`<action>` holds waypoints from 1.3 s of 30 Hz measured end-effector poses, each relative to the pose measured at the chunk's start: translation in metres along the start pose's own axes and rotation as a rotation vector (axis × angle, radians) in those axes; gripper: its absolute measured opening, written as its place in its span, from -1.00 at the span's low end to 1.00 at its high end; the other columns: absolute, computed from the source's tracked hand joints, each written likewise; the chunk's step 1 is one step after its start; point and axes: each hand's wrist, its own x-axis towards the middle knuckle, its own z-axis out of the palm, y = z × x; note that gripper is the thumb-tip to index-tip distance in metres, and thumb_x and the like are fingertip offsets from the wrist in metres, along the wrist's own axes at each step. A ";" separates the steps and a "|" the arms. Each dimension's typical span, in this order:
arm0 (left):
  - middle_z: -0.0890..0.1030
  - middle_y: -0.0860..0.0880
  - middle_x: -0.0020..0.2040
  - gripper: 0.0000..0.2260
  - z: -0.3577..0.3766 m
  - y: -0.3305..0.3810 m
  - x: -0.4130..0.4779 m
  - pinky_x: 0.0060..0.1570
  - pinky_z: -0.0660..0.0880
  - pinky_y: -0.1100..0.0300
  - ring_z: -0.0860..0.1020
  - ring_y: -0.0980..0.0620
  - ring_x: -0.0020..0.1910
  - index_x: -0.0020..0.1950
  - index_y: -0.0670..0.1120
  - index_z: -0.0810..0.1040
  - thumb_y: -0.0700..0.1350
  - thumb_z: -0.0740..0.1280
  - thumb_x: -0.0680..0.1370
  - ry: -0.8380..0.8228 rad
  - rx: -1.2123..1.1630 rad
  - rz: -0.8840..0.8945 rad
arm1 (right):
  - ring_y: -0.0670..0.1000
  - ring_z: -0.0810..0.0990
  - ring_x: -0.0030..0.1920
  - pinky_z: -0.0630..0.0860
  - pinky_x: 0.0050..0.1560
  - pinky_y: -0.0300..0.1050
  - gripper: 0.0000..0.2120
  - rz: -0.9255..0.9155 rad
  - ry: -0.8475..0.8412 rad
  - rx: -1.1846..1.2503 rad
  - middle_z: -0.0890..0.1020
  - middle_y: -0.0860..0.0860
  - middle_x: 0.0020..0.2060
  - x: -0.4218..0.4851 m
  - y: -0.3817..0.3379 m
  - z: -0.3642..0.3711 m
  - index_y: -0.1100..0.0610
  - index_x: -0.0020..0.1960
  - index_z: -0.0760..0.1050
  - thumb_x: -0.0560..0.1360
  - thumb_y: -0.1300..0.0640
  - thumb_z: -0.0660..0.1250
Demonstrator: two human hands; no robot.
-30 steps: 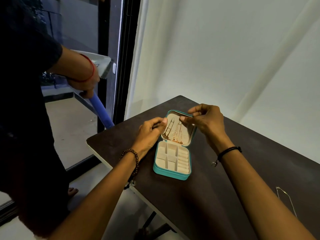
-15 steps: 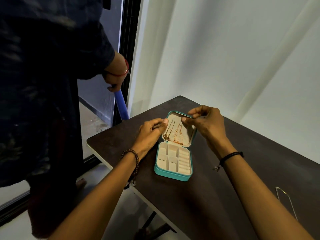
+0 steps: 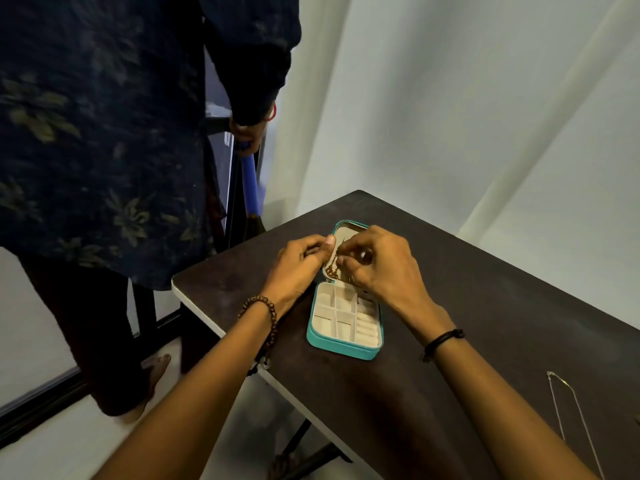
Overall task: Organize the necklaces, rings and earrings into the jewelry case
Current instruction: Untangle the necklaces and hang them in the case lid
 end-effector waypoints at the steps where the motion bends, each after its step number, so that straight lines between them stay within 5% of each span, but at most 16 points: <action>1: 0.72 0.12 -0.12 -0.61 0.000 -0.001 0.000 0.17 0.56 -0.09 0.67 0.12 -0.02 0.03 0.10 0.67 0.34 0.25 0.52 0.009 0.030 0.000 | -0.09 0.57 -0.01 0.62 -0.07 0.06 -0.83 0.001 0.003 -0.021 0.59 -0.11 -0.01 -0.001 0.000 0.002 -0.05 0.07 0.68 0.49 0.00 0.48; 10: 0.70 0.23 -0.12 -0.59 0.000 -0.003 0.001 0.19 0.54 -0.05 0.65 0.16 0.02 0.01 0.24 0.65 0.45 0.18 0.46 0.044 0.132 -0.031 | -0.15 0.56 -0.11 0.60 -0.15 0.00 -0.89 0.057 0.072 0.014 0.60 -0.18 -0.15 0.004 0.000 0.004 -0.07 -0.04 0.58 0.47 0.00 0.48; 15: 0.70 0.25 -0.11 -0.59 0.000 -0.003 0.002 0.19 0.53 -0.07 0.65 0.17 0.02 0.01 0.27 0.64 0.46 0.16 0.44 0.037 0.136 -0.040 | -0.01 0.58 -0.05 0.57 -0.13 0.04 -0.85 -0.102 0.080 -0.235 0.60 -0.13 -0.04 0.005 -0.002 0.000 -0.04 0.04 0.53 0.52 -0.05 0.42; 21: 0.70 0.25 -0.09 -0.56 0.001 -0.003 0.002 0.21 0.53 -0.05 0.64 0.19 0.03 0.05 0.27 0.63 0.47 0.15 0.43 0.038 0.144 -0.052 | 0.07 0.58 -0.36 0.36 -0.50 -0.17 -0.84 -0.394 0.238 -0.532 0.63 -0.02 -0.16 0.001 0.008 0.008 0.08 -0.05 0.55 0.54 -0.02 0.40; 32: 0.70 0.22 -0.05 -0.49 0.002 -0.008 0.005 0.22 0.52 -0.06 0.64 0.16 0.05 0.09 0.27 0.62 0.53 0.15 0.38 0.018 0.111 -0.061 | 0.00 0.59 -0.37 0.40 -0.57 -0.18 -0.81 -0.386 0.379 -0.533 0.65 -0.01 -0.18 0.004 0.021 0.010 0.10 -0.04 0.57 0.57 -0.03 0.41; 39: 0.72 0.18 -0.10 -0.62 0.001 -0.009 0.008 0.20 0.53 -0.07 0.67 0.12 -0.01 0.06 0.25 0.65 0.27 0.37 0.28 -0.024 0.053 -0.071 | 0.01 0.59 -0.40 0.42 -0.58 -0.17 -0.79 -0.363 0.392 -0.473 0.65 -0.01 -0.20 0.002 0.021 0.013 0.09 -0.06 0.56 0.56 -0.05 0.43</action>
